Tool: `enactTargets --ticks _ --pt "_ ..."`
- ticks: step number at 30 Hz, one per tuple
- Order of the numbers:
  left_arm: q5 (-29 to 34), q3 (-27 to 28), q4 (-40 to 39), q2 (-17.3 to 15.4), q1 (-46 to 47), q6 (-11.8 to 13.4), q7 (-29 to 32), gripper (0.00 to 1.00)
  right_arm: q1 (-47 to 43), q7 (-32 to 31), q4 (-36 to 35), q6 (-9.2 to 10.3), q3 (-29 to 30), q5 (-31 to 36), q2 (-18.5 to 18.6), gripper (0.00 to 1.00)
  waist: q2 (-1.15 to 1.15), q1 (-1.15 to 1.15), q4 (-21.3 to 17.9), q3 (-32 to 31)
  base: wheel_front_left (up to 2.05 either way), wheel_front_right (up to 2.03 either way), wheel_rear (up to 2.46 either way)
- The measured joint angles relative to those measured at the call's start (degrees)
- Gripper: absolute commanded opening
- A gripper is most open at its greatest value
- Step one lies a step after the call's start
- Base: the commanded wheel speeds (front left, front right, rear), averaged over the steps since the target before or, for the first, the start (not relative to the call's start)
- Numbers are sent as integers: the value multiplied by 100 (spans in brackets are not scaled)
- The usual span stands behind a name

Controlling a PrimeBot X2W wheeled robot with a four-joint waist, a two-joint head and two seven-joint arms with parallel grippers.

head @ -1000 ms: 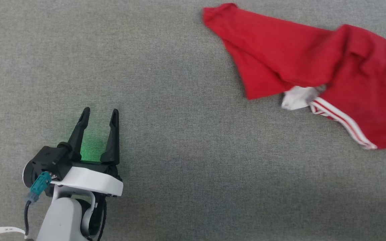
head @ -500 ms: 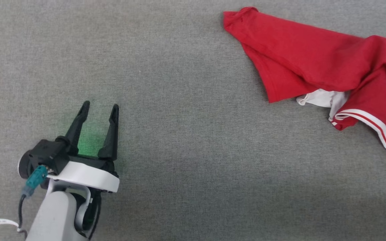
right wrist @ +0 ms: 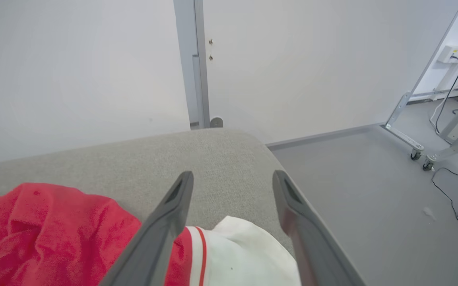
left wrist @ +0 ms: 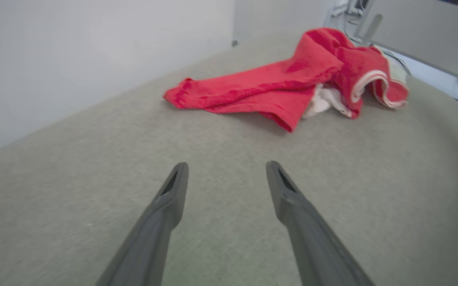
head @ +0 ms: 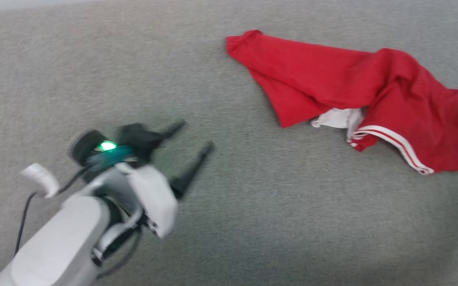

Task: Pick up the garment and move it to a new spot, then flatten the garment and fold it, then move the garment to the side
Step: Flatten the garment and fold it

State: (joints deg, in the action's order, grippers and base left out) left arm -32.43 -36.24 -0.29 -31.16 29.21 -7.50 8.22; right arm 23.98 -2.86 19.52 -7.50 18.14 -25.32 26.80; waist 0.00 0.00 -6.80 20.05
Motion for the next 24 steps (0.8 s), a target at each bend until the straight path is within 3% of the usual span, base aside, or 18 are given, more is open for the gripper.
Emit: enactTargets --ticks 5,9,17,24 --pt "-1478 -1468 -412 -318 873 -1 2187 100 -138 188 -433 0 -179 73 -467 100 0 0 -320 -71 0 0 0" --pt "-2168 -1887 -266 -279 1596 0 3288 100 -146 197 -668 0 -264 131 -649 100 0 0 -583 -59 0 0 0" --pt "-2531 -2231 1141 589 2598 -1 3766 100 -205 255 -1068 0 -304 213 -891 100 0 0 -1046 105 0 0 0" --pt "-2356 -2307 2562 956 3325 0 3384 100 -108 320 -1250 0 -492 214 -1071 100 0 0 -1430 343 0 0 0"
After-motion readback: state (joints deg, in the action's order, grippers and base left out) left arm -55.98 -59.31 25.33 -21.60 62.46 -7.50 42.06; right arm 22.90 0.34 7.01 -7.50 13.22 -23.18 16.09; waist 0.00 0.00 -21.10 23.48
